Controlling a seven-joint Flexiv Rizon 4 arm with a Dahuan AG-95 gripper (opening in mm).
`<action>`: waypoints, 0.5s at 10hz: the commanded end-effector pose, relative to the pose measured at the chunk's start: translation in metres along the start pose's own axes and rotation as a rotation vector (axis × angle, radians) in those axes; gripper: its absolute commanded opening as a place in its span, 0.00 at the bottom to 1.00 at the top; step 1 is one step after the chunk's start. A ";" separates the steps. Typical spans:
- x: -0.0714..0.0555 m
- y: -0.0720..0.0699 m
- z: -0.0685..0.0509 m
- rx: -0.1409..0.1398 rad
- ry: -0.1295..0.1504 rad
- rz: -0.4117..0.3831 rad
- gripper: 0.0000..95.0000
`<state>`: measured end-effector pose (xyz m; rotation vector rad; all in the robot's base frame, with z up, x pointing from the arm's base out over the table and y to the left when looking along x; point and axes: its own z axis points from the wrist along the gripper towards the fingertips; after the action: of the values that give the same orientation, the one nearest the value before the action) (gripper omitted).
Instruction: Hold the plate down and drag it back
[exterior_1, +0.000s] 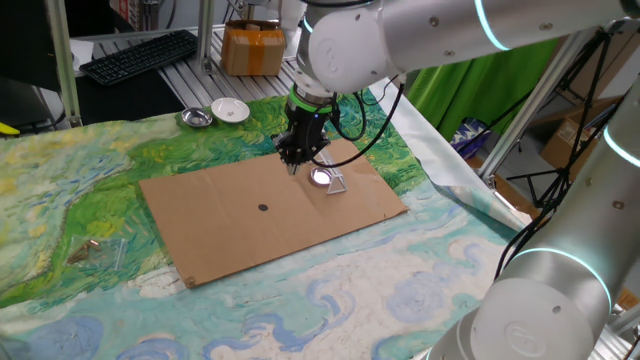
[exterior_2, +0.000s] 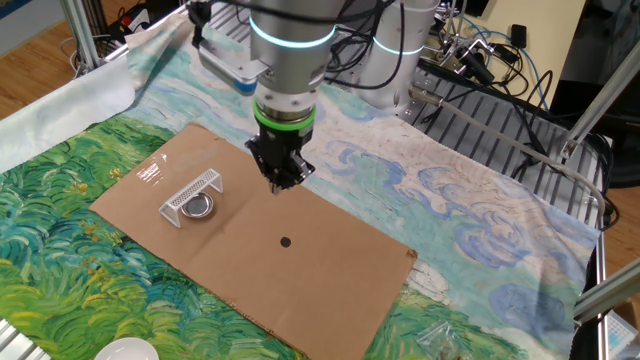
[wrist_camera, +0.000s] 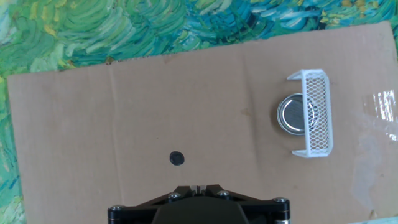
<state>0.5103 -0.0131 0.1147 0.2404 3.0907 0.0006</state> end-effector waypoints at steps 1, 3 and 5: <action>-0.001 -0.003 0.005 -0.003 -0.001 -0.006 0.00; -0.003 -0.008 0.016 -0.003 -0.007 -0.015 0.00; -0.003 -0.011 0.025 -0.003 -0.009 -0.019 0.00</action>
<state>0.5113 -0.0277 0.0853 0.2074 3.0836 -0.0003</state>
